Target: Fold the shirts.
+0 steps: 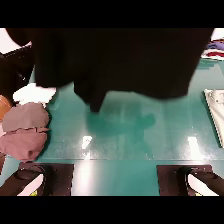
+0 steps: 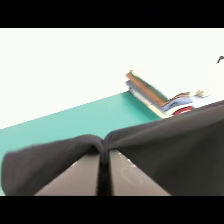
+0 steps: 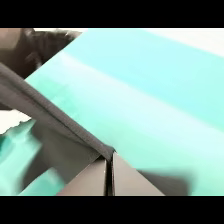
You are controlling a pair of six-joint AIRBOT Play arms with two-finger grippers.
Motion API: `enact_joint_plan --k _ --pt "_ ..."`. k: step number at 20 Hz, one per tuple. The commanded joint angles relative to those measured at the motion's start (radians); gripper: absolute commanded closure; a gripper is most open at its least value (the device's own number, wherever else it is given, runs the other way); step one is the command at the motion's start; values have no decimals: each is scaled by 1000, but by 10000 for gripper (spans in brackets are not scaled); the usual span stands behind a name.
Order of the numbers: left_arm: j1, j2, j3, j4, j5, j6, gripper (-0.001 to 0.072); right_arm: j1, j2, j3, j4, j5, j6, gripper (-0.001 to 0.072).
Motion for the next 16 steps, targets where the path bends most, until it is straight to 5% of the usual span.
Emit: enact_joint_plan --k 1,5,9,16 --pt "0 14 21 -1 -50 1 682 -2 56 11 -139 24 94 693" --pt "0 -102 -73 142 -152 0 682 6 -89 -8 -163 167 233 693" --pt "0 -326 -283 200 -158 1 681 103 -282 -225 -225 166 254 693" --pt "2 -706 -385 202 107 -3 680 156 -587 -364 -126 -54 185 691"
